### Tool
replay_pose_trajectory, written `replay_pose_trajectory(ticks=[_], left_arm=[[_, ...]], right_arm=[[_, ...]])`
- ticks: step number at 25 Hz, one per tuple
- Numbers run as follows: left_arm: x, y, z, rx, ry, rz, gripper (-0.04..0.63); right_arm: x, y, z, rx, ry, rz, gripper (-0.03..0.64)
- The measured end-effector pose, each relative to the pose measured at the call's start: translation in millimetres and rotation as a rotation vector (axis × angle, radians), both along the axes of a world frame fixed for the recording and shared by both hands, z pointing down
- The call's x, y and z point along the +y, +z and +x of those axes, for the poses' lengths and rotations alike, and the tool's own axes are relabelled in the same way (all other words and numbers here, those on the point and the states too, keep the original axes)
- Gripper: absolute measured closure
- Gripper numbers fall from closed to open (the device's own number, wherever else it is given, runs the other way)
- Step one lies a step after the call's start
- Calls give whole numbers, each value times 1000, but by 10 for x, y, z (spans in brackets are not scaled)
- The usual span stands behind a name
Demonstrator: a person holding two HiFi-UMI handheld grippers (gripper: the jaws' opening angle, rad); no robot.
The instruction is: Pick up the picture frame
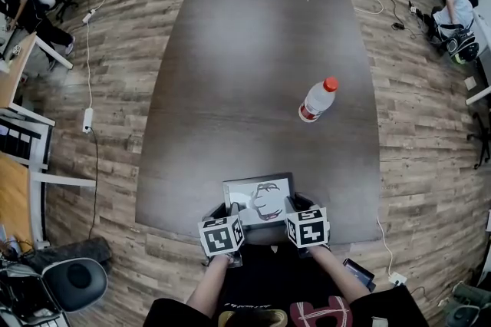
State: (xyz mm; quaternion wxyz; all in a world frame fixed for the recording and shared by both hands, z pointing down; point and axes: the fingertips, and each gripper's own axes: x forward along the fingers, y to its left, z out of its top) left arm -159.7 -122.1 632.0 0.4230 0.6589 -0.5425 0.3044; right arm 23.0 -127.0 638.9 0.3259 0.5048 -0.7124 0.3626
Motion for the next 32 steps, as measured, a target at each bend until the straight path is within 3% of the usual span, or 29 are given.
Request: replay_pose_trajectory(ticks=[19, 32], left_arm=[[22, -28, -18, 3, -7, -11, 517], [-2, -86, 13, -19, 11, 42, 520]], right_arm=[[16, -20, 23, -38, -7, 10, 526], [25, -39, 58, -41, 24, 13, 531]])
